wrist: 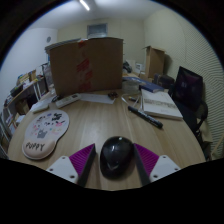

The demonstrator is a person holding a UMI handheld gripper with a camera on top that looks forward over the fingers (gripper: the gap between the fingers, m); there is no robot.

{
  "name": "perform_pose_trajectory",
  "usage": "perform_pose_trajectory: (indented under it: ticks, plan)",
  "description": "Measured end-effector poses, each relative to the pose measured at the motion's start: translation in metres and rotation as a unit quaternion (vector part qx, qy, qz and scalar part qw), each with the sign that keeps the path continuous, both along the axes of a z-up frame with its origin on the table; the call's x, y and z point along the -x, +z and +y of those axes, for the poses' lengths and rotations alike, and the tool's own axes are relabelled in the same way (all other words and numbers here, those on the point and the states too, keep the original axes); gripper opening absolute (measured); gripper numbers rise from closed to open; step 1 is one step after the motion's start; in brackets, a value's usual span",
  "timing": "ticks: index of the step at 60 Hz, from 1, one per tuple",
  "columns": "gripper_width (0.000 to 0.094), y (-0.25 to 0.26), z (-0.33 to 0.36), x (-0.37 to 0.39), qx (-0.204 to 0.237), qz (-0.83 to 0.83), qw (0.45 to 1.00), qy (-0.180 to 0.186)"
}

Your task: Arrange mouse

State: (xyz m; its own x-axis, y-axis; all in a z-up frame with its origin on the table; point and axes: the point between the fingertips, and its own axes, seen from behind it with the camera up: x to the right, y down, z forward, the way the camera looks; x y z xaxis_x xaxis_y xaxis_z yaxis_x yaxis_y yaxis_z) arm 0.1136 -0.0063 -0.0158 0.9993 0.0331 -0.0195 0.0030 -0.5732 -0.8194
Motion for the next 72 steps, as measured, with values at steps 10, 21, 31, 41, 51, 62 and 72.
perform_pose_trajectory:
  ticks: [10,21,31,41,51,62,72]
  plan:
    - [0.0491,0.0,0.009,0.0,-0.01,-0.002,1.0,-0.019]
    - [0.0385,0.042,0.007,-0.004,-0.005,0.02,0.999,-0.046]
    - [0.0382,0.179,0.056,0.069,-0.121,0.023,0.992,-0.004]
    - [0.0378,0.174,0.099,0.182,-0.124,0.019,0.991,0.041]
    - [0.0383,0.062,0.095,0.245,-0.032,0.002,0.997,0.074]
    - [0.0456,0.004,0.086,0.255,0.012,-0.034,0.995,0.094]
    - [0.0789,0.013,0.078,0.257,0.05,0.005,0.992,0.12]
